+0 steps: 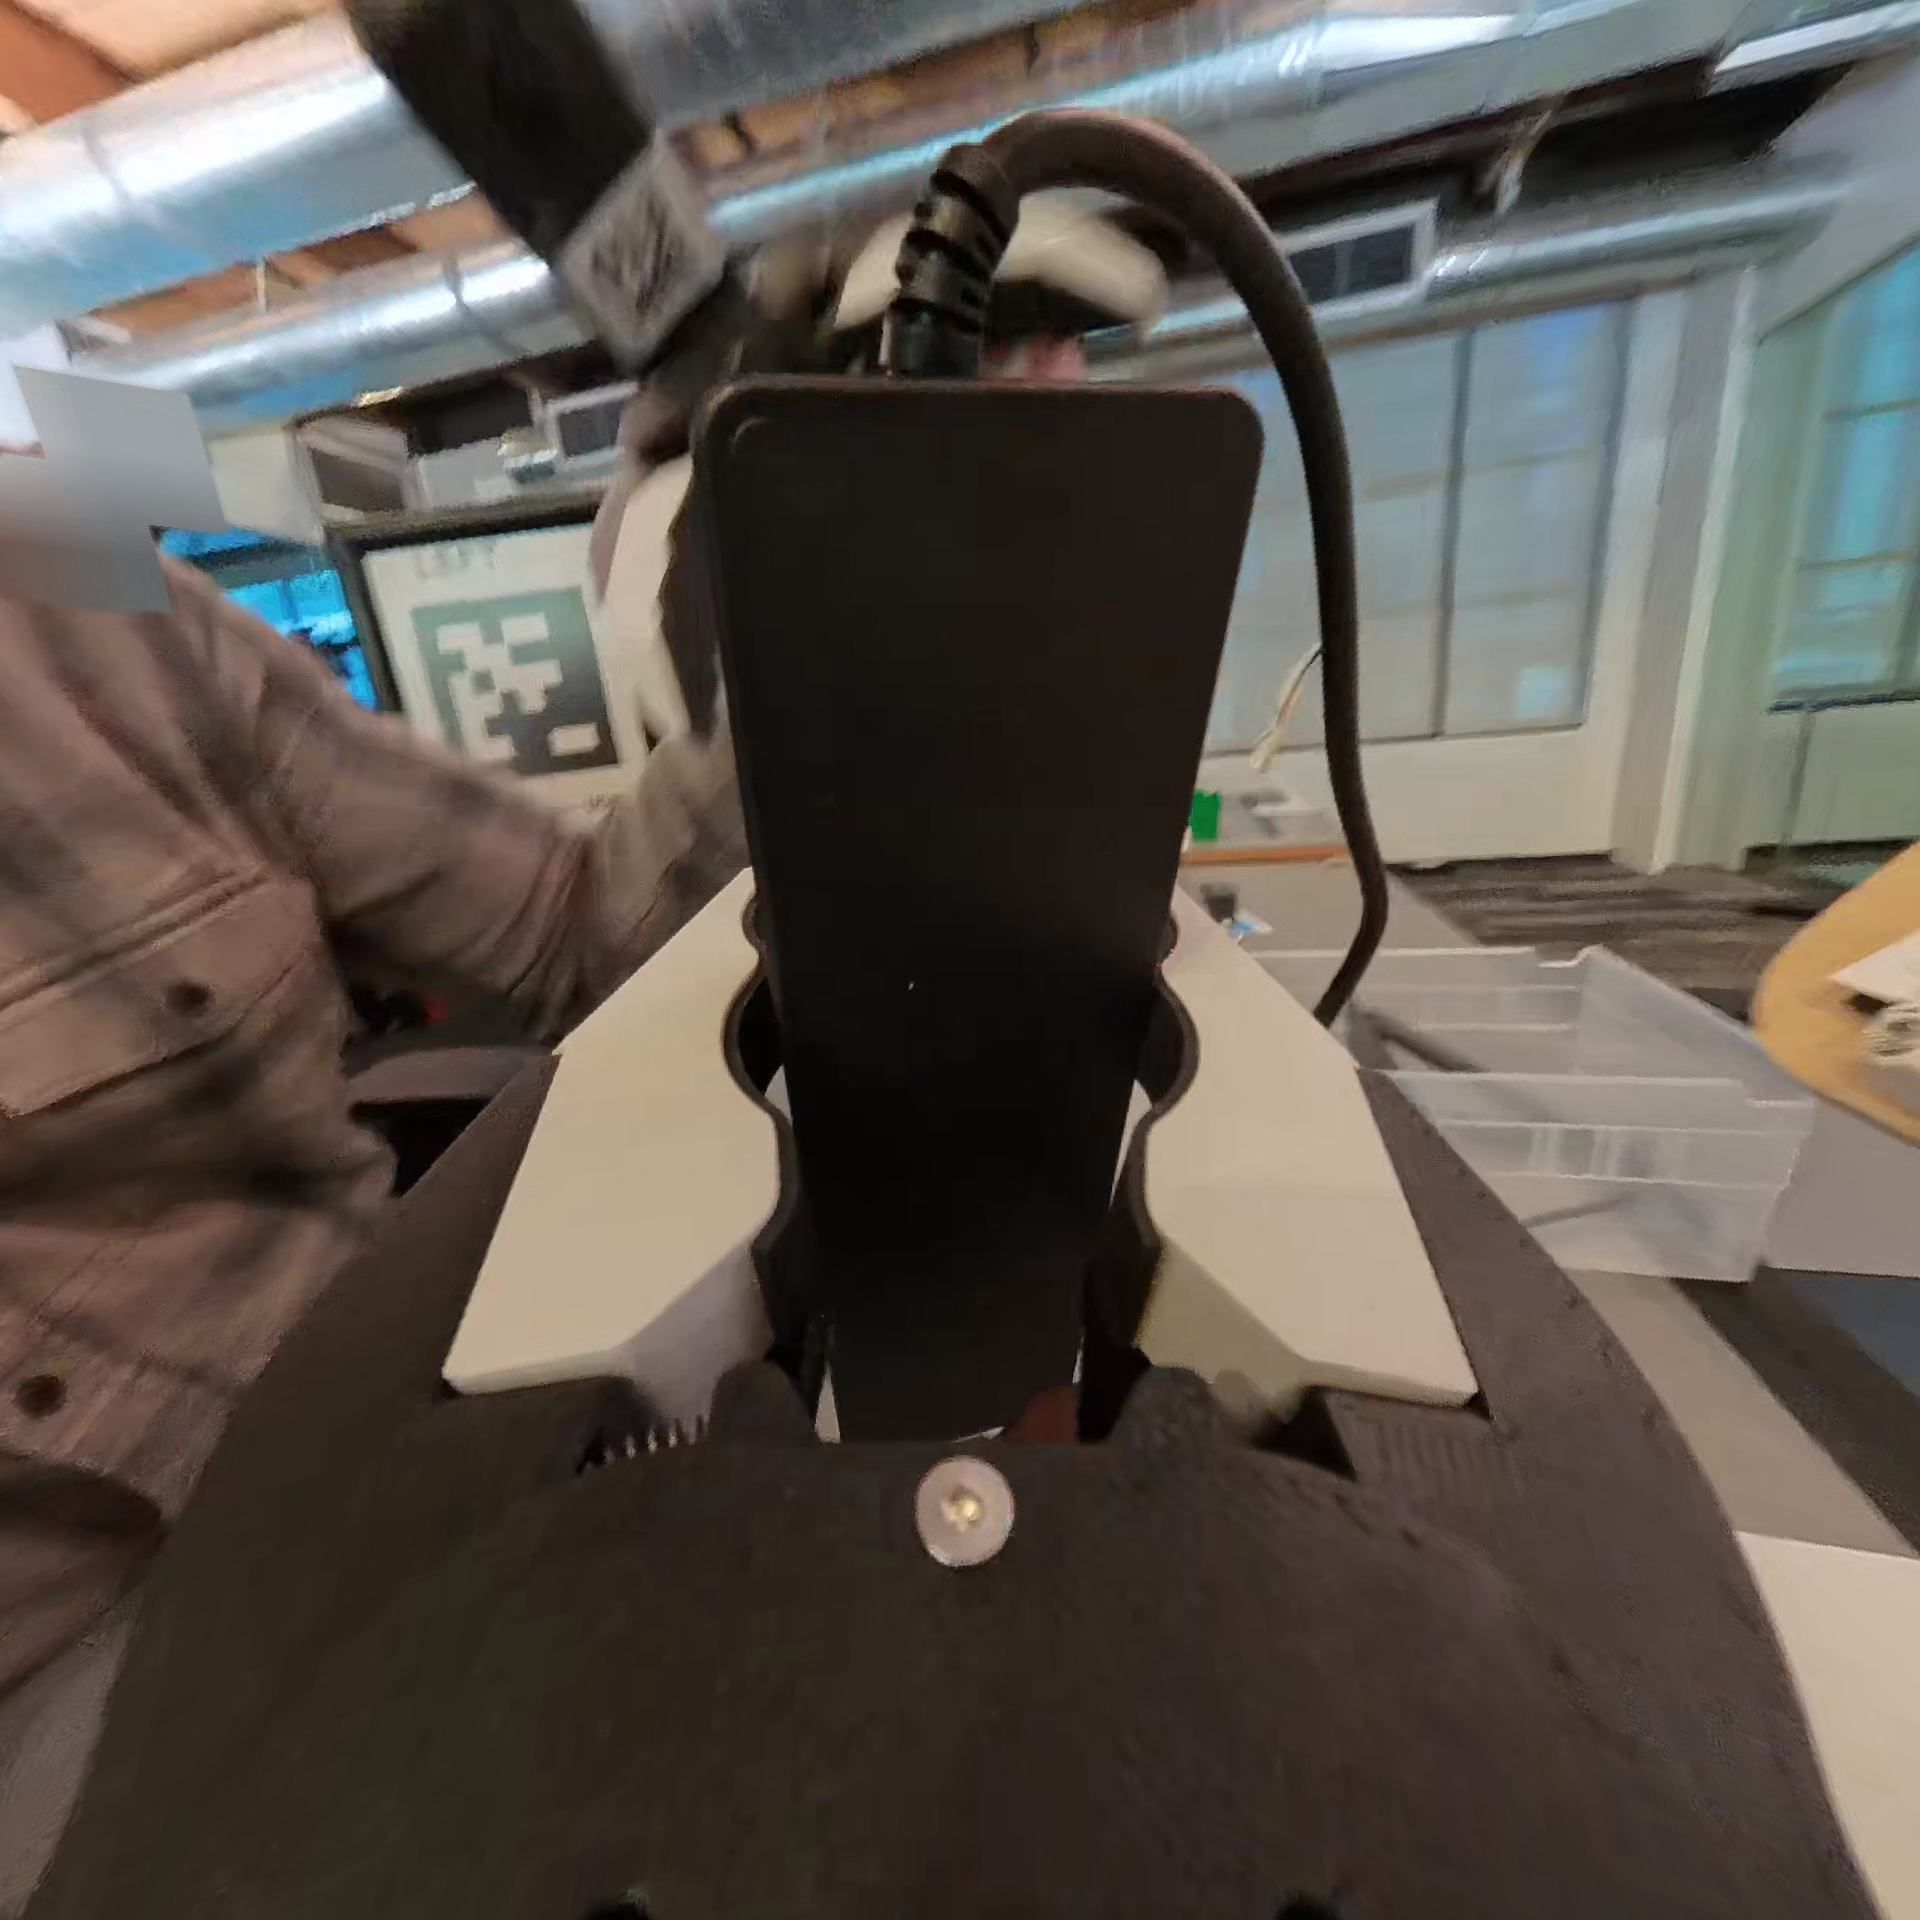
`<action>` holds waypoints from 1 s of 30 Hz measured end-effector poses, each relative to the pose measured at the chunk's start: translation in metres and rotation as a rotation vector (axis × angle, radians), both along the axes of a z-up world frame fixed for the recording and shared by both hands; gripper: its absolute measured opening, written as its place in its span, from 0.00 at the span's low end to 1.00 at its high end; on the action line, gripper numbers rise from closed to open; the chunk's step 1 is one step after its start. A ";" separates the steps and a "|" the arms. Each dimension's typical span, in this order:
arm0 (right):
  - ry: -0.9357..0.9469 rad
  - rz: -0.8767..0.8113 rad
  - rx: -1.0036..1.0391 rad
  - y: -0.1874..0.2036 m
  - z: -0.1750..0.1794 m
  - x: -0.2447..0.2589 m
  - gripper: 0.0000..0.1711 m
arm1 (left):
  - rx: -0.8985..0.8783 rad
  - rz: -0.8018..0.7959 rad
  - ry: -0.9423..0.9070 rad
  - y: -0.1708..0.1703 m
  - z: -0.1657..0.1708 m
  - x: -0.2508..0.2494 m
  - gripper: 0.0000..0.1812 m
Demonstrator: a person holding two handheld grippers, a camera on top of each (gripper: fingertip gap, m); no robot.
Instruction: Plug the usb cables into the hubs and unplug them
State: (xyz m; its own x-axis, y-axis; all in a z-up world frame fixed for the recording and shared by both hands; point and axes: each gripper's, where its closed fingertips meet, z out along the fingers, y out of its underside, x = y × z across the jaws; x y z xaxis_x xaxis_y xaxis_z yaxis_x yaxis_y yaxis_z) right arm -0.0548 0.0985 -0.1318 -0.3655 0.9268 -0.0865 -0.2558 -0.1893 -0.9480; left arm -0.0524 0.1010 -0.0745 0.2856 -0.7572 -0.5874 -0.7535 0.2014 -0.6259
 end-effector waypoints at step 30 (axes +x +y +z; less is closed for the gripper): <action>0.043 0.008 -0.010 -0.011 0.022 -0.003 0.38 | -0.374 0.074 -0.636 0.005 -0.131 0.043 0.35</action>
State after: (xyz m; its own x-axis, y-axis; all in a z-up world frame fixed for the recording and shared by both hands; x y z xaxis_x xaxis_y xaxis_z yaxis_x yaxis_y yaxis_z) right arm -0.0581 0.0876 -0.1097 -0.3763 0.9230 -0.0801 -0.2948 -0.2013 -0.9341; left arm -0.0094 0.1063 -0.2060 0.5430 -0.8397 0.0025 -0.2255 -0.1487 -0.9628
